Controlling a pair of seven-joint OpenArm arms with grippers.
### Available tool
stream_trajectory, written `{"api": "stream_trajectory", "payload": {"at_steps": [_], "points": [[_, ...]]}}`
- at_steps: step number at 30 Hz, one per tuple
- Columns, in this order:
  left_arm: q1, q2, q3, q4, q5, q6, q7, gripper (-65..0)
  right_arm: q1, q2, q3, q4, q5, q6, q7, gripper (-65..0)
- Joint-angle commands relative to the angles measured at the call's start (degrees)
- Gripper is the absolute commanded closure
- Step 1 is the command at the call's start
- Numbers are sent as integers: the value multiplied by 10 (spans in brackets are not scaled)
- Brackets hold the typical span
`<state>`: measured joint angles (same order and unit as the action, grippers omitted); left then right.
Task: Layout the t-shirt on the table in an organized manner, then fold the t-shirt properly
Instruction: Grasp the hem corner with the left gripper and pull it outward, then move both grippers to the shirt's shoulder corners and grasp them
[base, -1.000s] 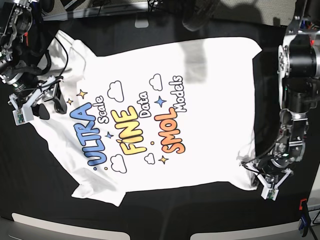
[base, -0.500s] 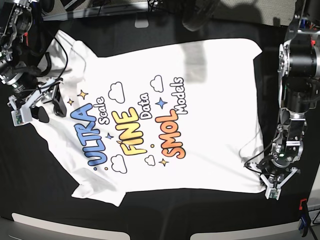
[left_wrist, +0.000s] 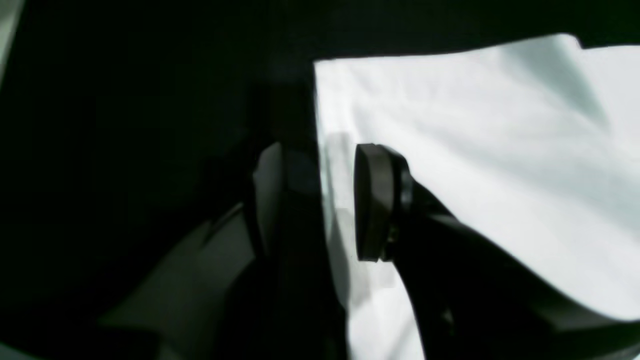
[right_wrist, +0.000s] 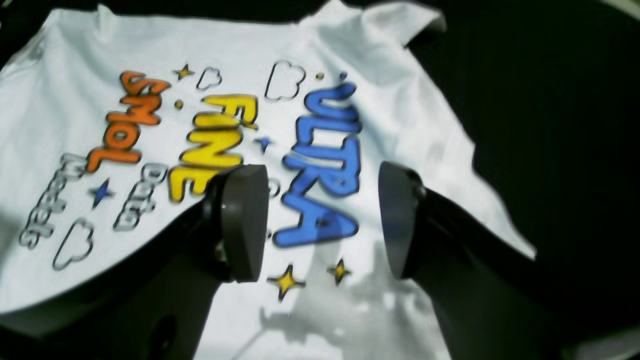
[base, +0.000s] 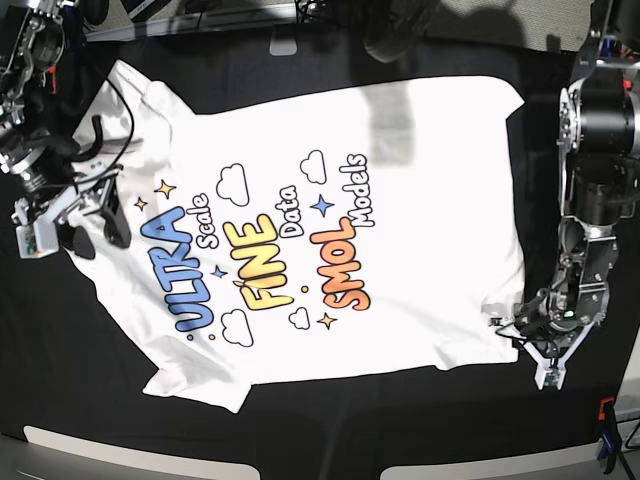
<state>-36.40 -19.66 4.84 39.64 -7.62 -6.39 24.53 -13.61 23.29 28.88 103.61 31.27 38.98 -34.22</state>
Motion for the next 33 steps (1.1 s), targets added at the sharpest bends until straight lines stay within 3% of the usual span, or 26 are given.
{"api": "stream_trajectory", "payload": {"at_steps": [1, 9, 16, 20, 27, 33], "points": [[-13, -3, -1, 28, -7, 2, -9, -221, 16, 10, 3, 11, 9, 0, 6, -340], [120, -2, -1, 320, -4, 2, 36, -221, 33, 10, 3, 27, 50, 10, -85, -338], [269, -2, -1, 577, 33, 2, 76, -221, 1, 10, 3, 130, 49, 10, -162, -338], [353, -9, -1, 641, 72, -1, 92, -221, -56, 10, 3, 189, 42, 10, -176, -338], [511, -23, -1, 716, 74, -6, 104, -221, -195, 14, 3, 242, -26, 10, -177, -338], [612, -22, -1, 793, 56, -6, 104, -221, -323, 49, 3, 252, -103, 10, -177, -338]]}}
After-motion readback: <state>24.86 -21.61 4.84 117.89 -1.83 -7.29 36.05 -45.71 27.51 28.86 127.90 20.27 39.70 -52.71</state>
